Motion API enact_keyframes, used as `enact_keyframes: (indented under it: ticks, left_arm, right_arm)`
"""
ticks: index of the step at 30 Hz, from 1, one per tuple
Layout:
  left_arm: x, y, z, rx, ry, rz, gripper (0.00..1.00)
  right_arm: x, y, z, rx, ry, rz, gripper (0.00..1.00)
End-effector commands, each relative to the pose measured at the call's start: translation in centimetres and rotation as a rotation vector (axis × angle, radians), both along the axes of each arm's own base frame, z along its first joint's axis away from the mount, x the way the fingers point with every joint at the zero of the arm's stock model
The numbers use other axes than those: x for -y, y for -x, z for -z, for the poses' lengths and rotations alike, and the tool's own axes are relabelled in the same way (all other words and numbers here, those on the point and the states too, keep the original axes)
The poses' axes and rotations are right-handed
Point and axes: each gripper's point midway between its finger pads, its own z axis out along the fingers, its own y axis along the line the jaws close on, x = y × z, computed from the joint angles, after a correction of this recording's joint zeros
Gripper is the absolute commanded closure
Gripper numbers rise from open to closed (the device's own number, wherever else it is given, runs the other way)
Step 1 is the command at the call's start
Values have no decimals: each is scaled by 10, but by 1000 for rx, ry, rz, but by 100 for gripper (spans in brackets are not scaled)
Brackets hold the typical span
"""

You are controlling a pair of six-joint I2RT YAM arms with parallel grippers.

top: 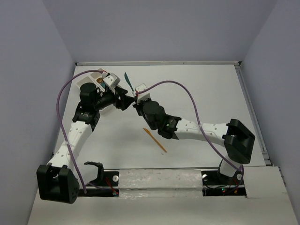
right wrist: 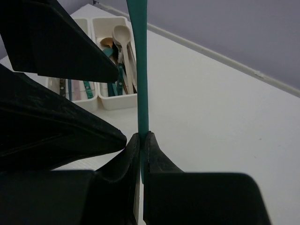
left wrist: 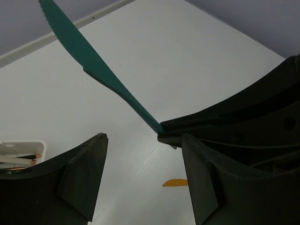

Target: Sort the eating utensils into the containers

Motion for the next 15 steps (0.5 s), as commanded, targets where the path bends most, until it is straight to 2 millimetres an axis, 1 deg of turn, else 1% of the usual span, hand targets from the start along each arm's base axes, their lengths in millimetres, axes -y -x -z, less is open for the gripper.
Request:
enact_keyframes:
  ticks: [1,3,6,7,9,13,14,15]
  left_arm:
    - [0,0,-10,50,20,-10,25]
    - [-9,-12,-11,44,31,-83,26]
    - [-13,-21,-18,34,85,-138,29]
    - [-13,-22,-19,39,98,-142,32]
    - [-11,-23,-22,34,120,-137,34]
    - [-8,-25,-27,23,149,-128,39]
    - [-8,-25,-27,20,151,-125,44]
    - [-8,-26,-26,16,153,-133,47]
  right_arm:
    - [-25,2,-58,88,-155,-90,100]
    - [-28,5,-56,80,-164,-113,100]
    - [-34,9,-52,67,-169,-151,100]
    - [-37,12,-50,59,-172,-174,100]
    - [-40,14,-47,52,-175,-189,100]
    - [-43,15,-48,48,-183,-205,100]
    - [-44,16,-47,46,-183,-208,100]
    - [-44,16,-49,49,-187,-208,100]
